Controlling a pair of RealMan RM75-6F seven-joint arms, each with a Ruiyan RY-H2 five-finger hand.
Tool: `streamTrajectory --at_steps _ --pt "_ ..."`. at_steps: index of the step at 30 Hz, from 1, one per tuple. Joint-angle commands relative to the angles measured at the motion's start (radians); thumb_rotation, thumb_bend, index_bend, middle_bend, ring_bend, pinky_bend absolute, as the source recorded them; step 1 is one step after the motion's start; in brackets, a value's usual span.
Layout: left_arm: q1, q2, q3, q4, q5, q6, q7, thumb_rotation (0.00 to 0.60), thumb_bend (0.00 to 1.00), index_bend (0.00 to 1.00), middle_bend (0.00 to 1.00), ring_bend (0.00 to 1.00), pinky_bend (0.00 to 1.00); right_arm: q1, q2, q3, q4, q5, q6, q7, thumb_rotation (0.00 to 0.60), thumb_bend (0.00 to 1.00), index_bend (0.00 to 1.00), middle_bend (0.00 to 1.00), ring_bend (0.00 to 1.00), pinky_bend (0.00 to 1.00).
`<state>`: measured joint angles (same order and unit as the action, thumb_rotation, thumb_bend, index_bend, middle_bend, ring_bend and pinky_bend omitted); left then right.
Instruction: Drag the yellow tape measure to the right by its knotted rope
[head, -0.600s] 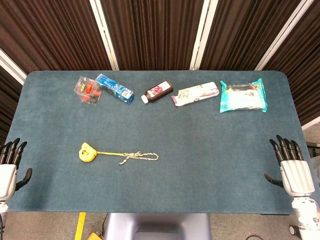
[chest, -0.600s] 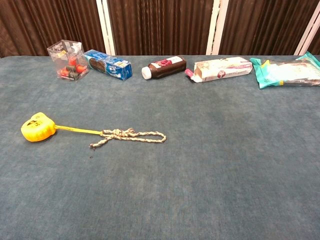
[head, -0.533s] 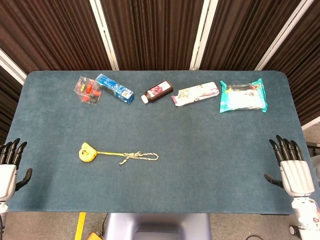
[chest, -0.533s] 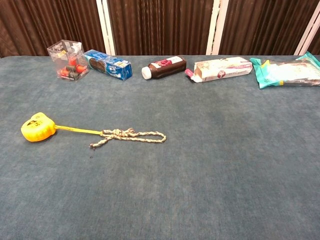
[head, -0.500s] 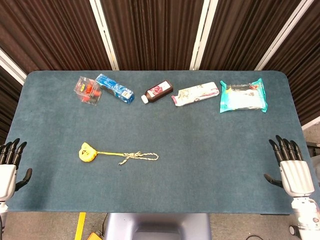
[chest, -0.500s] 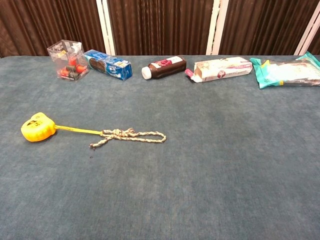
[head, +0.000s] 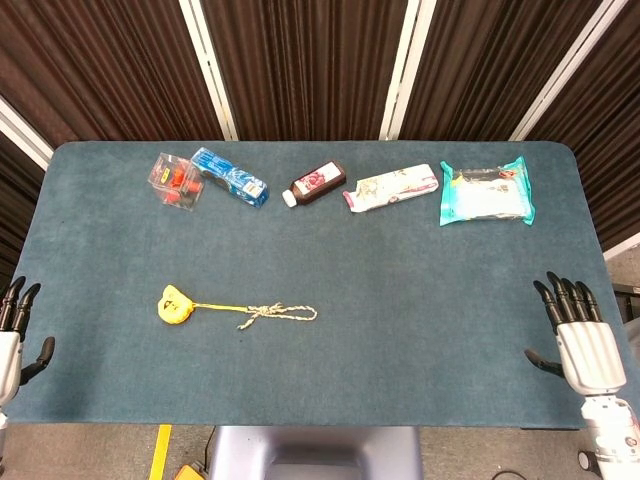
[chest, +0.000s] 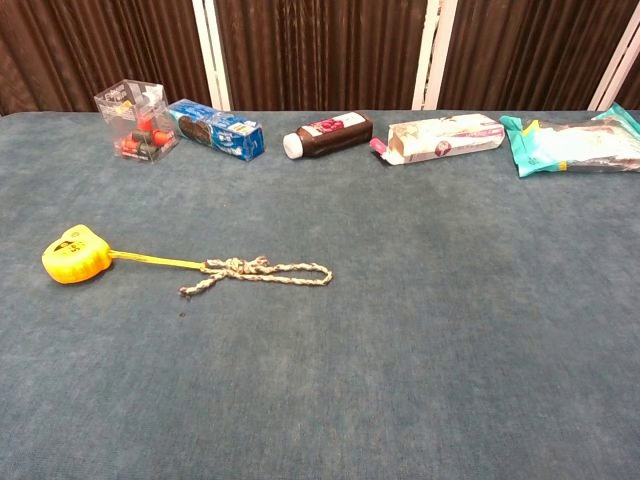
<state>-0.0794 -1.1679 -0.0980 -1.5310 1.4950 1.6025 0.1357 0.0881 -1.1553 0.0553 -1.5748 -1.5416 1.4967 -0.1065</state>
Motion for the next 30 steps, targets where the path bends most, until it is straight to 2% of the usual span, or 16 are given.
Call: streamTrajectory --at_steps 1,7,9,13,19,23,30 --pt "0.003 0.007 0.012 -0.009 0.015 -0.002 -0.009 0.6 0.39 0.06 0.0 0.0 0.09 0.012 0.001 -0.002 0.004 -0.01 -0.017 0.026 0.6 0.01 0.2 0.06 0.02 0.0" --pt "0.007 0.014 0.007 -0.014 0.0 -0.006 -0.024 0.6 0.39 0.06 0.0 0.0 0.09 0.095 0.009 0.015 -0.011 -0.017 -0.13 0.05 0.6 0.02 0.21 0.06 0.02 0.0" --pt "0.006 0.015 0.007 -0.015 -0.004 -0.011 -0.022 0.6 0.39 0.06 0.0 0.0 0.09 0.148 0.017 0.036 -0.039 -0.014 -0.191 0.019 0.6 0.07 0.23 0.06 0.02 0.0" --pt "0.007 0.018 0.007 -0.016 -0.001 -0.007 -0.02 0.6 0.39 0.06 0.0 0.0 0.09 0.265 0.006 0.086 -0.097 0.014 -0.327 -0.092 0.6 0.08 0.24 0.06 0.02 0.0" --pt "0.021 0.024 -0.009 -0.013 -0.026 0.013 -0.037 0.6 0.39 0.06 0.0 0.0 0.09 0.451 -0.103 0.161 -0.079 0.08 -0.508 -0.24 0.6 0.16 0.29 0.06 0.04 0.0" --pt "0.029 0.031 -0.016 -0.015 -0.038 0.021 -0.047 0.6 0.39 0.06 0.0 0.0 0.09 0.542 -0.178 0.181 -0.035 0.166 -0.609 -0.336 0.6 0.19 0.3 0.06 0.06 0.0" --pt "0.037 0.04 -0.019 -0.019 -0.042 0.027 -0.064 0.6 0.39 0.06 0.0 0.0 0.09 0.627 -0.306 0.193 0.039 0.271 -0.659 -0.375 0.6 0.24 0.31 0.06 0.06 0.0"
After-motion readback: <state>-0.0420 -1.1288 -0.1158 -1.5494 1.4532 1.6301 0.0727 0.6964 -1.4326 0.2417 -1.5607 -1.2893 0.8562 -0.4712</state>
